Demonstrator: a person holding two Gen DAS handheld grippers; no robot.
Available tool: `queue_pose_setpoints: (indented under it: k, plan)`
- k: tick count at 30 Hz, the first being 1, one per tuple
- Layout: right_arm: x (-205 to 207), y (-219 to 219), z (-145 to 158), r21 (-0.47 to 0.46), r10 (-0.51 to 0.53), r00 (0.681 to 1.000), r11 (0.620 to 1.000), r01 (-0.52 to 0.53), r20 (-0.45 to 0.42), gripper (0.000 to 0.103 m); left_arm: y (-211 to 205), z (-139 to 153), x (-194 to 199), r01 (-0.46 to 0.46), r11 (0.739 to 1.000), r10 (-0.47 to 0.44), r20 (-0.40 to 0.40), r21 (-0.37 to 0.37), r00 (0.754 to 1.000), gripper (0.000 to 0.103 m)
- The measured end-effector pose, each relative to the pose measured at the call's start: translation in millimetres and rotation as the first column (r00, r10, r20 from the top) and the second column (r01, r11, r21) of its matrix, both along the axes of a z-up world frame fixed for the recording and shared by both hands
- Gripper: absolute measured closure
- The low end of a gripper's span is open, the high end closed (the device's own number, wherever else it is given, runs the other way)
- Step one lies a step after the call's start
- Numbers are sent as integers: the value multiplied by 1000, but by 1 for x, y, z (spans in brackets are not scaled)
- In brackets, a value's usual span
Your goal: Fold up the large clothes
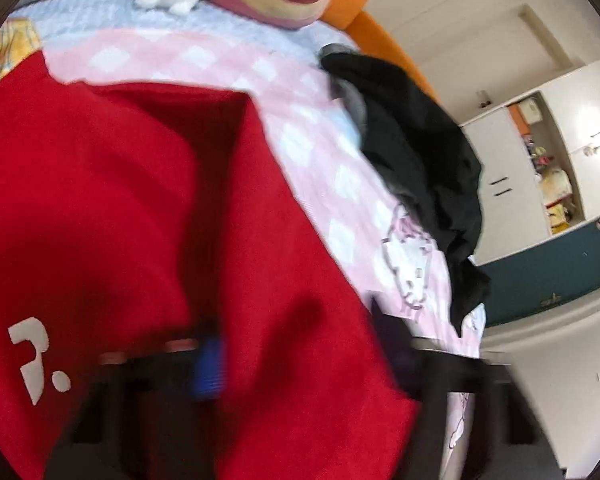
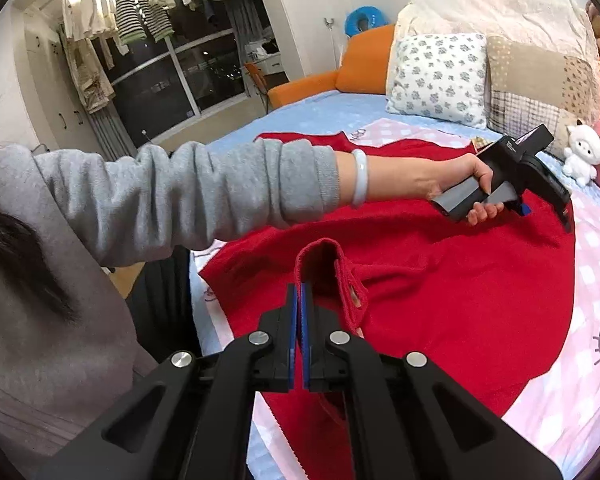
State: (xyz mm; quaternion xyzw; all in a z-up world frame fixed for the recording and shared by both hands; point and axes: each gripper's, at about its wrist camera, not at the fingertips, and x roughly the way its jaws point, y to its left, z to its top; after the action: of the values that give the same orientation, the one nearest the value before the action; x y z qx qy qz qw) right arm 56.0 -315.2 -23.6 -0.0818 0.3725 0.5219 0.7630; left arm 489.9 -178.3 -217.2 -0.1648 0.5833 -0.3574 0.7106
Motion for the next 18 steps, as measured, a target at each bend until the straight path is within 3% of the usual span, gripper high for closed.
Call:
queue_pose_setpoints:
  k: [1, 2, 5, 8, 12, 15, 18]
  plan:
    - [-1, 0, -1, -11, -3, 1000, 1000, 3, 5, 101, 0, -3, 3, -19, 1000, 19, -9, 15, 1000, 78]
    - [-1, 0, -1, -19, -5, 1000, 1000, 5, 12, 101, 2, -5, 7, -38, 999, 38, -13, 25, 999, 96]
    - [-5, -2, -2, -38, -12, 999, 999, 13, 34, 101, 3, 1, 16, -36, 999, 36, 40, 13, 999, 96]
    - [-7, -7, -4, -66, -30, 998, 997, 34, 61, 101, -16, 20, 23, -7, 999, 0, 129, 54, 992, 96]
    - [-13, -16, -7, -146, -63, 992, 986, 79, 114, 101, -48, 59, 42, -20, 998, 5, 263, 54, 965, 96]
    - [-26, -17, -12, -218, -68, 984, 970, 104, 168, 101, -54, 71, 57, -41, 999, 40, 260, -4, 965, 96]
    - [-41, -14, -33, -261, -54, 985, 961, 95, 162, 101, -52, 58, 56, -60, 998, 60, 233, -6, 971, 96]
